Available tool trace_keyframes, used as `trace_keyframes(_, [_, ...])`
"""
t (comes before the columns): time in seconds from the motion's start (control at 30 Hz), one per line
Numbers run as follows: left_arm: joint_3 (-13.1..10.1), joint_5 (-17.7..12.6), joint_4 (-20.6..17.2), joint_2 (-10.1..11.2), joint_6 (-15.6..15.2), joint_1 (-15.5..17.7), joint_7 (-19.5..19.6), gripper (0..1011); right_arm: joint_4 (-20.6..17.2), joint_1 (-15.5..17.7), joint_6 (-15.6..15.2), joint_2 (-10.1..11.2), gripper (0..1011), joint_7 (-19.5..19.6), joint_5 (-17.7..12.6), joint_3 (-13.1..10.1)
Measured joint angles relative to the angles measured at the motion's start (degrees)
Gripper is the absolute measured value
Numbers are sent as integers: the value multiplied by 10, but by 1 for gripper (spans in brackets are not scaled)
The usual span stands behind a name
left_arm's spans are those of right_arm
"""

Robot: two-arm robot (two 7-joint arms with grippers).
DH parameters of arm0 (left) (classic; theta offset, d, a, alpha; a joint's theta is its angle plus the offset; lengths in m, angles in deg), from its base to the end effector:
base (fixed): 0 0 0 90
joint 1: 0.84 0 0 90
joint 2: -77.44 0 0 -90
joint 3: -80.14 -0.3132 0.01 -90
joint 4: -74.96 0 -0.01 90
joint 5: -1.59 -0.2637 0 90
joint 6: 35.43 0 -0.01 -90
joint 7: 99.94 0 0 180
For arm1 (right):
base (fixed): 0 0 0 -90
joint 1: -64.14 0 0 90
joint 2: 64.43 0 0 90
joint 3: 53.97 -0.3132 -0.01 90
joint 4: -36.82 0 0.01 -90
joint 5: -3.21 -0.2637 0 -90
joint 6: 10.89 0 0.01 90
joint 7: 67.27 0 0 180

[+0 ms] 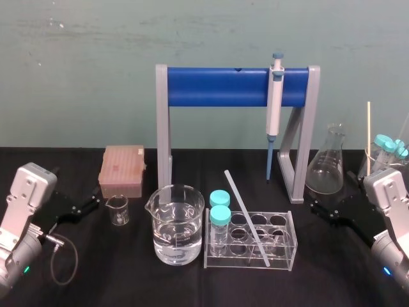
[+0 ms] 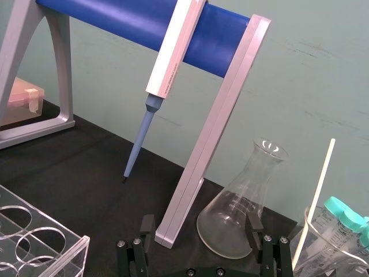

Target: Pick up the stirring rod with one hand, then place it down.

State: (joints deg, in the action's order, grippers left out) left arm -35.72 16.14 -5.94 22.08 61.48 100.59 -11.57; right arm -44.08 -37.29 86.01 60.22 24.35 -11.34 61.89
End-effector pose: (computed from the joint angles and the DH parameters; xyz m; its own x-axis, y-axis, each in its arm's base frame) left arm 0.3192 0.1078 -0.3124 0.2921 0.8804 0.3736 -0.9553 0.2872 0.0701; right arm 0.3192 -0.1078 -0.3123 0.2922 -0.8803 0.3738 0.9553 0.2872 -0.0704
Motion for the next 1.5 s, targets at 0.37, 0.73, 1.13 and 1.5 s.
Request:
trace_keyframes(0.37, [0, 0, 0, 0, 0, 0, 0, 1000, 0, 0, 0, 0, 1003, 0, 0, 0])
trace_keyframes(0.73, [0, 0, 0, 0, 0, 0, 0, 1000, 0, 0, 0, 0, 1003, 0, 0, 0])
trace_keyframes(1.13, [0, 0, 0, 0, 0, 0, 0, 1000, 0, 0, 0, 0, 1003, 0, 0, 0])
trace_keyframes(1.5, [0, 0, 0, 0, 0, 0, 0, 1000, 0, 0, 0, 0, 1003, 0, 0, 0])
